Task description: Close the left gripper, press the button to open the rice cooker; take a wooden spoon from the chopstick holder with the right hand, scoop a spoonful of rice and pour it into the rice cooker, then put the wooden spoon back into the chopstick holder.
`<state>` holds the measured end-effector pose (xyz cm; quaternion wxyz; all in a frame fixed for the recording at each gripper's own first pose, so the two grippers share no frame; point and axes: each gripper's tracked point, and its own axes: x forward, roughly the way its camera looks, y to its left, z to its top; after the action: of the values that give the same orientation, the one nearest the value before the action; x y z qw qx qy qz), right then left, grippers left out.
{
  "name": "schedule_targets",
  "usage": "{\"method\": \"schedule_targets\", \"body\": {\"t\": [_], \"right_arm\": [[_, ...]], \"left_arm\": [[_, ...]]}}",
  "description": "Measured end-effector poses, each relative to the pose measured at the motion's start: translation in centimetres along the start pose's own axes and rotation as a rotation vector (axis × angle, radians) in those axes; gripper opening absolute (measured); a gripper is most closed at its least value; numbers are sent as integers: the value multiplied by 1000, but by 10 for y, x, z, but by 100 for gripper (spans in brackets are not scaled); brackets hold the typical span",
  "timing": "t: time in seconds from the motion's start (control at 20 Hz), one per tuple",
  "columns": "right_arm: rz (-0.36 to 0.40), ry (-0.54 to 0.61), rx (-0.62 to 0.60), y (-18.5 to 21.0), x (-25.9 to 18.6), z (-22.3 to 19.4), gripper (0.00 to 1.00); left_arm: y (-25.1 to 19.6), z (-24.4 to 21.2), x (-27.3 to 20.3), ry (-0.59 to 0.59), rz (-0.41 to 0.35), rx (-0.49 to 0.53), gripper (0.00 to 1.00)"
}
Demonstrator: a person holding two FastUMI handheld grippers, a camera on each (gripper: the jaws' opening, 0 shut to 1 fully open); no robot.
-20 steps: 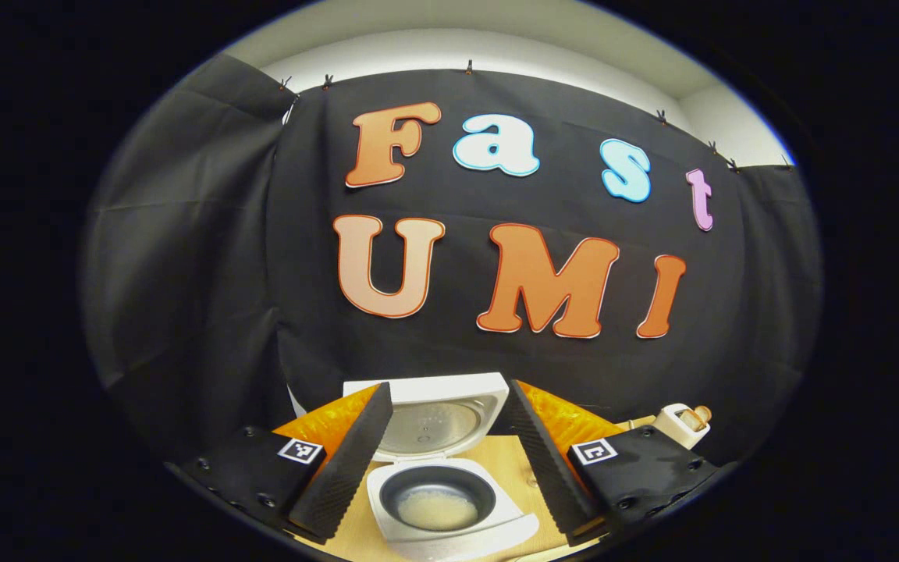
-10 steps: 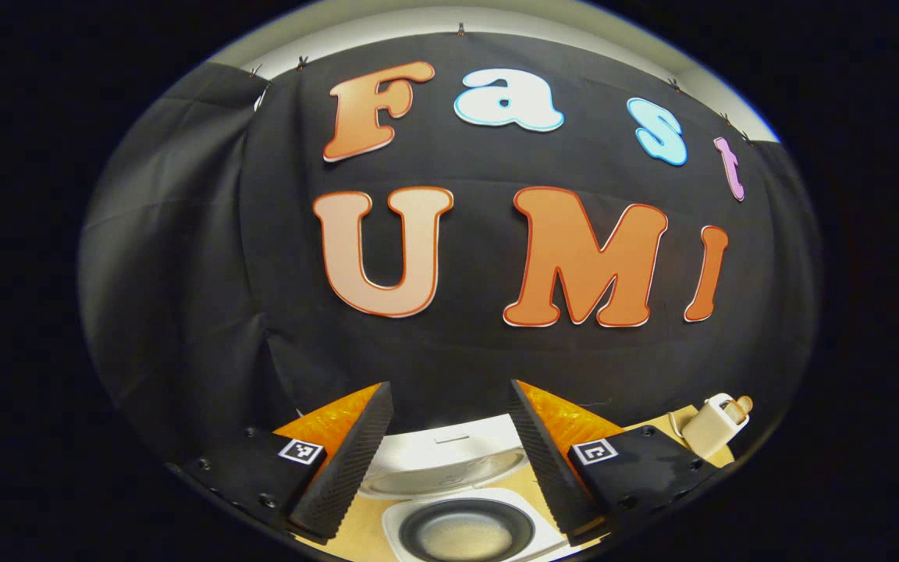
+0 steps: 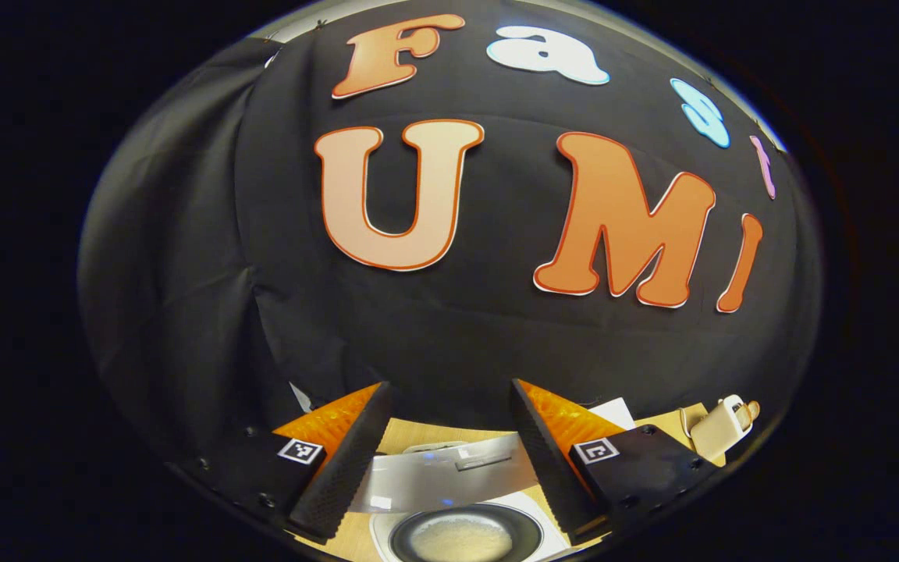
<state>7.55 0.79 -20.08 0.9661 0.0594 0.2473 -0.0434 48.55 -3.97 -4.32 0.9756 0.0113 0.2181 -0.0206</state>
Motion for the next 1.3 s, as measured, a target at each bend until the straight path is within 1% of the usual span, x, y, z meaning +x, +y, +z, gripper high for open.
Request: {"method": "schedule_targets", "body": {"t": [0.05, 0.2, 0.4, 0.5, 0.6, 0.7, 0.85, 0.9, 1.0, 1.2, 1.3], "right_arm": [[3, -5, 1, 2, 0, 1, 94], [23, -3, -5, 8, -8, -1, 95], [47, -16, -13, 14, -16, -1, 94], [66, -19, -13, 17, -23, -4, 95], [80, -17, -8, 17, -28, -9, 95], [103, -13, 4, 18, -37, -15, 95], [119, -20, -5, 18, -48, -19, 95], [123, -23, -13, 18, -53, -18, 95], [132, -37, -35, 19, -63, -14, 94], [146, -105, -92, 25, -86, 14, 95], [155, -146, -120, 28, -101, 34, 94]], "left_arm": [[-3, -4, -3, 17, -10, 2, 100], [-15, -19, -17, 81, -72, -21, 100], [-22, -40, -48, 121, -108, -29, 99], [-29, -59, -63, 151, -130, -35, 100], [-33, -79, -78, 173, -138, -40, 99], [-38, -101, -94, 197, -144, -50, 99], [-45, -148, -115, 250, -152, -74, 99], [-46, -165, -125, 270, -145, -62, 99], [-47, -195, -132, 285, -124, -5, 99], [-49, -243, -132, 326, -93, 16, 100], [-46, -258, -132, 351, -88, 32, 100]]}}
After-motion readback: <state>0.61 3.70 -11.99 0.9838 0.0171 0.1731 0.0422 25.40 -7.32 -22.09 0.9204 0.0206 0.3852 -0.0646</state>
